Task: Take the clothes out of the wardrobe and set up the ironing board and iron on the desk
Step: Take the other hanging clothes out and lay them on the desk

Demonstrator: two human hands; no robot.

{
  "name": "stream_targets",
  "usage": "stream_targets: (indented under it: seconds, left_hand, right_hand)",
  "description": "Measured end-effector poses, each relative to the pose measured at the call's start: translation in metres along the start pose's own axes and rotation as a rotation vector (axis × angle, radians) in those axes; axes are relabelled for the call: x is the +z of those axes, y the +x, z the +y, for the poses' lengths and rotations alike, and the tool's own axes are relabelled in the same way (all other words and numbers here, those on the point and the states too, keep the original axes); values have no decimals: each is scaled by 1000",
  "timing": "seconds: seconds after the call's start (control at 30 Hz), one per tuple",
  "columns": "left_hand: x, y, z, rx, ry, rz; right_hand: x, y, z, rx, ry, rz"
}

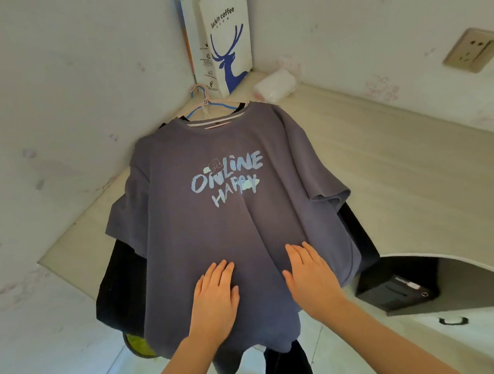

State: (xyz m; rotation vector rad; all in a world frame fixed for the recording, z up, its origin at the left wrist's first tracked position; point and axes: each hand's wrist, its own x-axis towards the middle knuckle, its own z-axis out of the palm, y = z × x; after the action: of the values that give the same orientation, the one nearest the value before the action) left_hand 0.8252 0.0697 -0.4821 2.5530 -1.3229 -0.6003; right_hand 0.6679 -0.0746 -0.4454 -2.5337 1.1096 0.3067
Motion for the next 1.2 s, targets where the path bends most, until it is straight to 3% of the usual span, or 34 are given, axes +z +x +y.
stream_targets:
  seconds: [0.33, 0.63, 0.93, 1.2]
  left_hand:
    - [-10, -68, 33, 154, -56, 95]
    - [-2, -113, 106, 586, 5, 112]
    - [46, -193, 179, 832, 39, -39]
    - [100, -299, 232, 935, 106, -152]
  right_hand:
    - [16, -106, 6, 115, 89, 117]
    - [32, -205, 33, 360, 139, 249]
    - [63, -340, 77, 573, 196, 297]
    - [103, -480, 98, 764, 225, 377]
